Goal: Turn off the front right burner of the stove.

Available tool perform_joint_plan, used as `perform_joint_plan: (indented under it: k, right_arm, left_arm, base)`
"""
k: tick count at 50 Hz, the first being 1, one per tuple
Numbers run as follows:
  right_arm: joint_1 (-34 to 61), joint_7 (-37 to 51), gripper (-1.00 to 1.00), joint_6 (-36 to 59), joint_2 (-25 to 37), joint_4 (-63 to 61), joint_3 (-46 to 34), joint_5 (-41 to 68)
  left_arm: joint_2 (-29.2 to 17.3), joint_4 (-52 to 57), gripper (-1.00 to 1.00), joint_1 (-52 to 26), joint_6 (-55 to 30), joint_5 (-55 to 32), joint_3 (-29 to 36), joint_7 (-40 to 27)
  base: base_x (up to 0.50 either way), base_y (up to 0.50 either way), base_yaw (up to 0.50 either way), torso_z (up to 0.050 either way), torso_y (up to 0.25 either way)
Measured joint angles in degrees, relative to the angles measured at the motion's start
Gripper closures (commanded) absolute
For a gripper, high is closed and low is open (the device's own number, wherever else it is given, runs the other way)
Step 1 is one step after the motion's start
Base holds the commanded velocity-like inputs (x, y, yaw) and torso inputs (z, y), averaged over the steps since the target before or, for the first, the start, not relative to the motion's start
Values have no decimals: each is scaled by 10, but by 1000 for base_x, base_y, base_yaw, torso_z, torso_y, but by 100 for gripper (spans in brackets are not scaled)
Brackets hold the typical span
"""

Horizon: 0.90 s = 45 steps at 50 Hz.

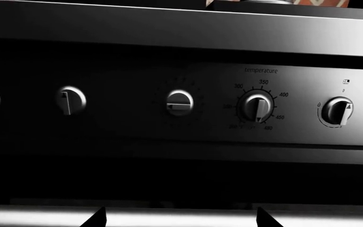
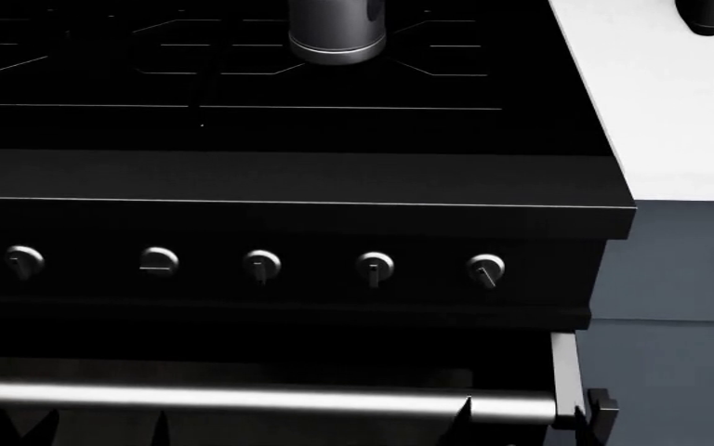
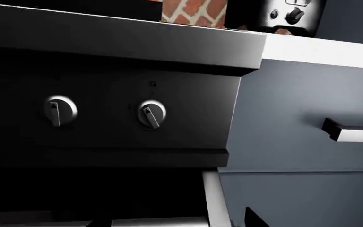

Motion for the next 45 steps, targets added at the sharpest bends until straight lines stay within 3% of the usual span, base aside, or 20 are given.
perform_joint_plan:
  k: [18,45]
  right_arm:
    - [86,-4,-100,95,21,-57,-14,-6]
    - [228,-42,-100,123,4,88,-62,-5]
  left_arm:
    - [-5,-6,-100,-4,3,-9,3,-3]
    - [-12,-15,-100,-6,11,-19,7,-8]
  base:
    - [0,0,0,0,0]
    - [0,0,0,0,0]
